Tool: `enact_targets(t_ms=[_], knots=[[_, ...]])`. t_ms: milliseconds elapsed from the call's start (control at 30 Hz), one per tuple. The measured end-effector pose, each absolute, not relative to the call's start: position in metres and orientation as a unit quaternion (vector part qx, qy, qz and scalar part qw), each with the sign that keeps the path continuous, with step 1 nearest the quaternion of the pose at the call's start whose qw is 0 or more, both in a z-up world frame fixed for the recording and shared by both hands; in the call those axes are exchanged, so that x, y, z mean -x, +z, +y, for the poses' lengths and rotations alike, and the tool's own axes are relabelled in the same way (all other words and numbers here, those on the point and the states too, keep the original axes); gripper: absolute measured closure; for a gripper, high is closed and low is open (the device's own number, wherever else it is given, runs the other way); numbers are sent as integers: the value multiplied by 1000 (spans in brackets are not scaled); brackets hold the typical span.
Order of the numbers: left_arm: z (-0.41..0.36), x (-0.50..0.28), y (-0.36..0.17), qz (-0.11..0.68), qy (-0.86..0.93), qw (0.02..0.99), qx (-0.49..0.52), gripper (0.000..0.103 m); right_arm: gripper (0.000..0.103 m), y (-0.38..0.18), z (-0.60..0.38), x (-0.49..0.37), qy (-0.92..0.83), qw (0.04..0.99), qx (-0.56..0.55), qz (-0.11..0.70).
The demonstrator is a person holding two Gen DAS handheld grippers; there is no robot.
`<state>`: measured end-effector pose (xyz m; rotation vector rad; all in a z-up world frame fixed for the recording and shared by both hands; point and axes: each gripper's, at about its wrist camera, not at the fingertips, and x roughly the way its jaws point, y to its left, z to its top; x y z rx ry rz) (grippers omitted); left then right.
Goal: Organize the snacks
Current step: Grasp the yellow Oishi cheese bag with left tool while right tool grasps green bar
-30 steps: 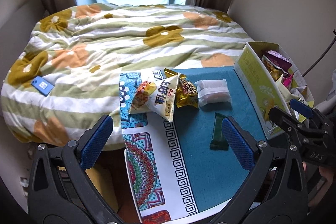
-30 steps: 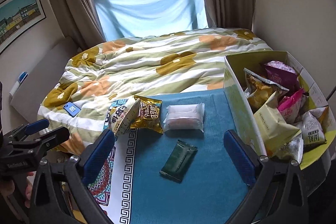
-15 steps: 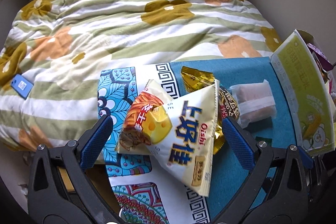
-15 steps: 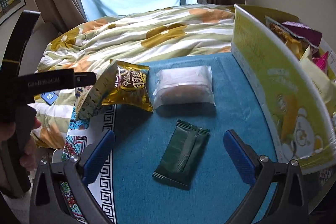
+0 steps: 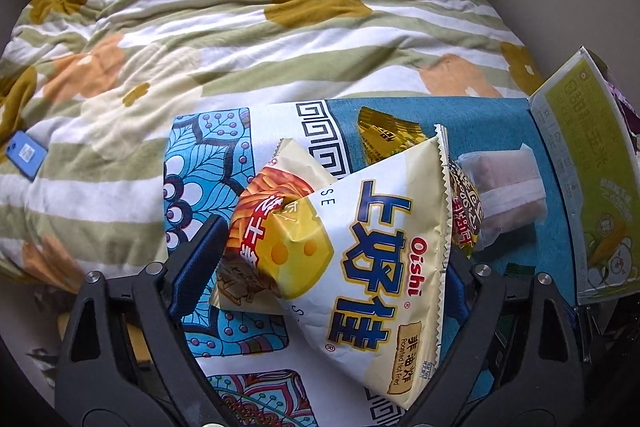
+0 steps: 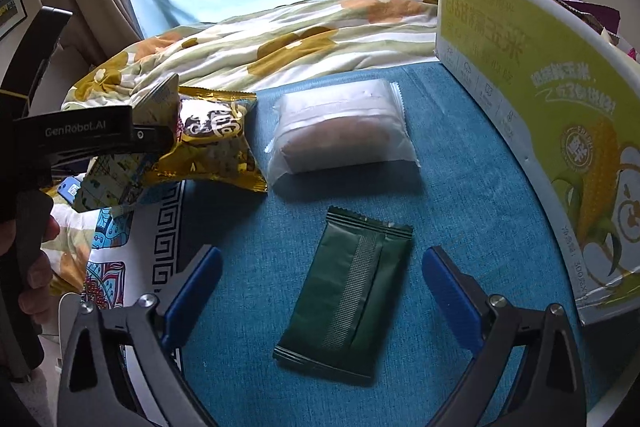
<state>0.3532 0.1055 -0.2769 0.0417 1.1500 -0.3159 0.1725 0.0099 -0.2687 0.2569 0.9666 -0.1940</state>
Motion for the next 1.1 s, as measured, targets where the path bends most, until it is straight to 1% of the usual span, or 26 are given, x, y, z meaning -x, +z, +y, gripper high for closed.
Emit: enact_targets(t_ms=[33,100,133,333,400,433,500,633,667,700,800,933,1100], knots=[[106,-352,-276,539,-149,829,-22,14,8,-271,11,-172,-93,871,-123,466],[105,-351,-276,535,-150,831,-29,16,15,-275,12,-172,-94,868,-122,473],[104,-350,-276,533,-152,832,-33,17,16,-277,13,-173,-94,866,-122,475],[105,-347,-274,532,-151,832,-35,22,19,-281,17,-171,-105,864,-113,479],[107,-346,-274,533,-151,832,-32,23,29,-280,18,-169,-111,864,-109,478],[109,-345,-273,533,-150,832,-31,24,30,-280,18,-168,-114,863,-109,480],[111,-343,-273,535,-150,831,-29,24,38,-279,17,-166,-121,860,-107,484],[116,-338,-272,536,-145,831,-27,24,43,-280,17,-167,-127,858,-89,489],[117,-337,-271,536,-144,831,-25,24,47,-280,18,-167,-130,858,-83,490],[118,-336,-271,536,-143,831,-23,24,54,-280,17,-168,-132,859,-80,489],[120,-334,-271,536,-142,832,-18,25,60,-280,15,-169,-130,861,-77,486],[121,-333,-268,533,-140,834,-19,25,61,-280,13,-171,-124,861,-80,486],[125,-326,-252,525,-135,840,-14,25,61,-271,14,-171,-108,869,-84,475]])
